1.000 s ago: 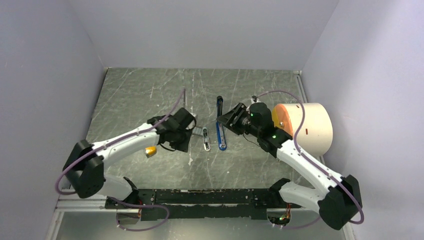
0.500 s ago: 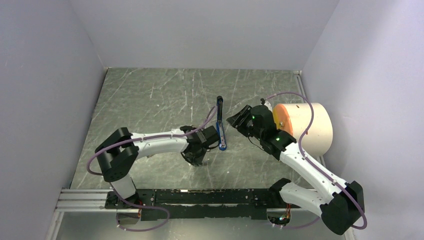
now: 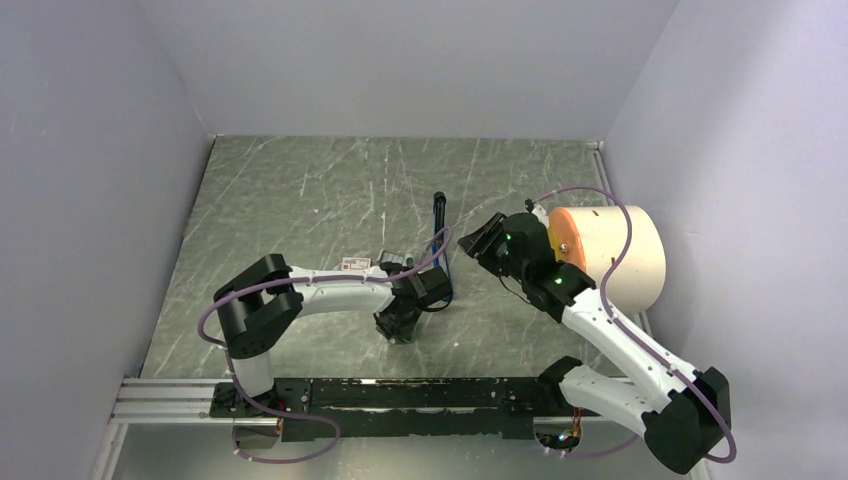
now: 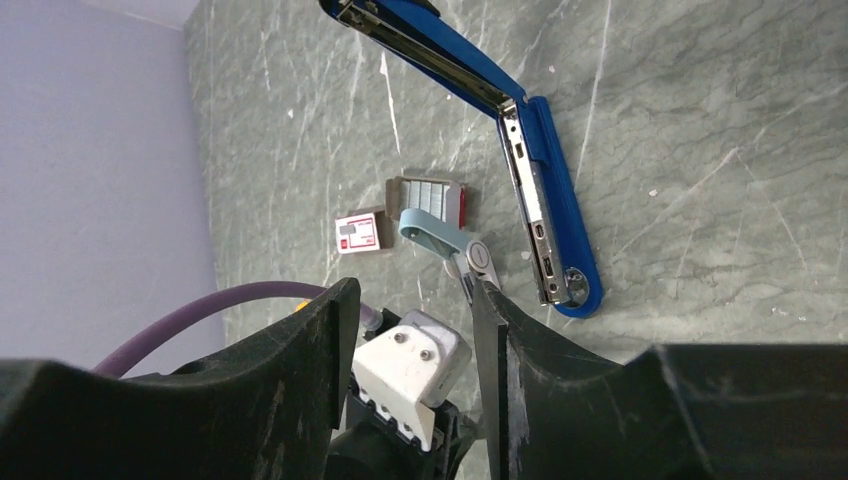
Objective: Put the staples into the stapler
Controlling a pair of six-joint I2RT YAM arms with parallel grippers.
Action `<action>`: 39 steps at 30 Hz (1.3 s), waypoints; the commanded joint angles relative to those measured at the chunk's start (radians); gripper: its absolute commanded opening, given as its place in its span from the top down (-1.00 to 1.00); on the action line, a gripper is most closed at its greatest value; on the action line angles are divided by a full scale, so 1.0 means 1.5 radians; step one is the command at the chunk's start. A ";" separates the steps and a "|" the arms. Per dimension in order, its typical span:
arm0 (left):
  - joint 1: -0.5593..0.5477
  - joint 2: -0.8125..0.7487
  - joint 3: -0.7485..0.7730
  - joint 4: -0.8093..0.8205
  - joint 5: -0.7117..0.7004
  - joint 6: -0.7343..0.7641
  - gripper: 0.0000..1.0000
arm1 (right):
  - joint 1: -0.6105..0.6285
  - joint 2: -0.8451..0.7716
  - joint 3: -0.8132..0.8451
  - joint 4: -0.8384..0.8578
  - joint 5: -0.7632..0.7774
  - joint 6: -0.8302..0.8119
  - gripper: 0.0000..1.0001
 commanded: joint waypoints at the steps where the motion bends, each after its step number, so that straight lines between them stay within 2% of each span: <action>1: -0.011 0.012 0.014 0.007 0.004 0.000 0.32 | -0.002 -0.019 -0.002 -0.014 0.031 0.001 0.02; 6: -0.011 0.002 0.031 0.004 0.010 0.008 0.05 | -0.002 -0.007 0.003 -0.024 0.027 -0.004 0.02; 14: 0.004 -0.090 0.030 0.029 -0.034 0.002 -0.14 | -0.002 0.008 0.019 -0.053 0.025 -0.025 0.01; 17: 0.030 -0.162 0.009 0.046 -0.092 -0.013 -0.17 | 0.000 0.025 0.031 -0.076 0.020 -0.029 -0.03; 19: 0.036 -0.219 0.000 0.040 -0.181 -0.029 -0.15 | 0.011 0.035 0.034 -0.083 0.022 -0.026 -0.08; 23: 0.036 -0.326 0.027 0.026 -0.346 -0.026 -0.19 | 0.078 0.068 0.053 -0.107 0.059 0.000 -0.25; 28: 0.037 -0.461 0.009 0.099 -0.478 0.013 -0.24 | 0.223 0.149 0.093 -0.159 0.149 0.080 -0.36; 32: 0.038 -0.561 -0.019 0.118 -0.560 0.011 -0.28 | 0.279 0.226 0.092 -0.137 0.119 0.165 -0.19; 35: 0.037 -0.618 -0.034 0.145 -0.583 0.034 -0.29 | 0.313 0.289 0.104 -0.118 0.100 0.214 -0.09; 39: 0.037 -0.671 -0.062 0.167 -0.603 0.049 -0.33 | 0.349 0.382 0.154 -0.151 0.094 0.275 -0.03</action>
